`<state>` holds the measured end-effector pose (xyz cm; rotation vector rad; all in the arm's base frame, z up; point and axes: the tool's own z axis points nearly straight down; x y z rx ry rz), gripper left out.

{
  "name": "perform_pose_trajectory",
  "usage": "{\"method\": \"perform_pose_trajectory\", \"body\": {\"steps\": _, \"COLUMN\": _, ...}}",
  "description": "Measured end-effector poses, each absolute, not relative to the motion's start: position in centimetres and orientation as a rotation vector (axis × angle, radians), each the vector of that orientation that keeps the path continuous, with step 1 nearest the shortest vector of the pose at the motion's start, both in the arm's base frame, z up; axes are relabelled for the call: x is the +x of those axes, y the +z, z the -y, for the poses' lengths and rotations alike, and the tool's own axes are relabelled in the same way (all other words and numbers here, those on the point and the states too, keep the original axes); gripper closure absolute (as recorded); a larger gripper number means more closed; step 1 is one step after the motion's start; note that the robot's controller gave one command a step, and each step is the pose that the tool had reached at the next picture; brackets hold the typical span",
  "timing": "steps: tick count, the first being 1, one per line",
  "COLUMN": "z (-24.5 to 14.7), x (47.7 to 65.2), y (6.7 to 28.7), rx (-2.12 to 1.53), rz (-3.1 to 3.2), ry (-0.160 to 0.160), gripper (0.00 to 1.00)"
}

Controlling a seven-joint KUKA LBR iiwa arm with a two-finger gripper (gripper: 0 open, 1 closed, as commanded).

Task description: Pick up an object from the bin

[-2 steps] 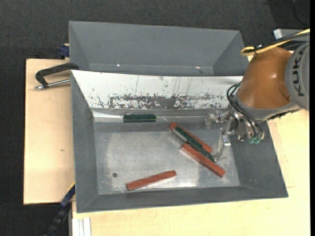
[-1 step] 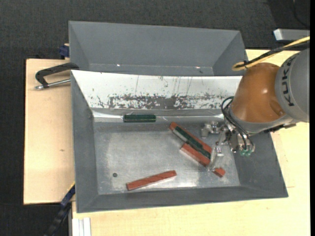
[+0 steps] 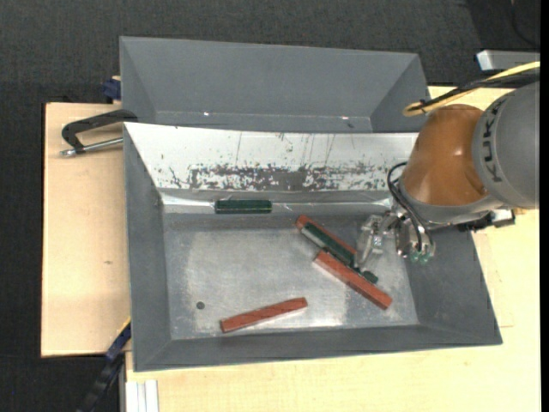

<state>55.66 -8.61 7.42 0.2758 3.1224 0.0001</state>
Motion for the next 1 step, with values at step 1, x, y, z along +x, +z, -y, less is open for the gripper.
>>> {"method": "perform_pose_trajectory", "body": {"steps": 1, "z": 8.55, "x": 55.57, "y": 7.19, "rx": 0.274, "rz": -3.124, "ry": 0.0, "gripper": 0.0}}
